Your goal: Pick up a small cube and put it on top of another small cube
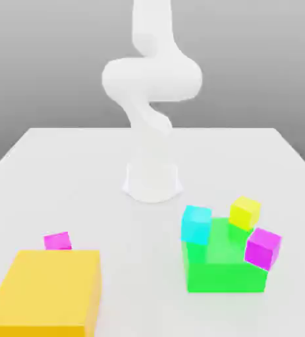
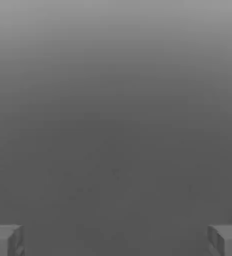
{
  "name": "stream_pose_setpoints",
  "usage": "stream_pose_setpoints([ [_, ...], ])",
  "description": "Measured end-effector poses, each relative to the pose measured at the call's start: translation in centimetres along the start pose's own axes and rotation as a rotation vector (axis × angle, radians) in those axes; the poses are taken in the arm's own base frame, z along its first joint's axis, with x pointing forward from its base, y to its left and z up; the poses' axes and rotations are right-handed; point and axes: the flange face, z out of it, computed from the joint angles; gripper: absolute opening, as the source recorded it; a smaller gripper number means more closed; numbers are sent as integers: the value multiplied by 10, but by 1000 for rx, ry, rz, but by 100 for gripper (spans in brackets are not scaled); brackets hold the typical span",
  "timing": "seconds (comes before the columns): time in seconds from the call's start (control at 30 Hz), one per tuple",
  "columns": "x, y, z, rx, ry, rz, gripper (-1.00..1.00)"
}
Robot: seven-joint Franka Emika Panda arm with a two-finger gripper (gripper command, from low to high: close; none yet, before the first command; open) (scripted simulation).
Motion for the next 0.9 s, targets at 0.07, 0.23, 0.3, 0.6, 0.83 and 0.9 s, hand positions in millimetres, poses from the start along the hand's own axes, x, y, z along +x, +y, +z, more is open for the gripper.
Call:
stream_pose_setpoints([
  [0.07,5,28,53,-68,-41,-46,0],
  [0.23,-3,115,163,-210,-168,-148,0],
  [0.3,-14,155,198,-255,-228,-184,0],
  [0.6,-111,336,293,-368,-535,-311,0],
  [0.83,-165,395,333,-377,-619,-337,0],
  [0.9,-176,403,346,-377,-620,-336,-100],
])
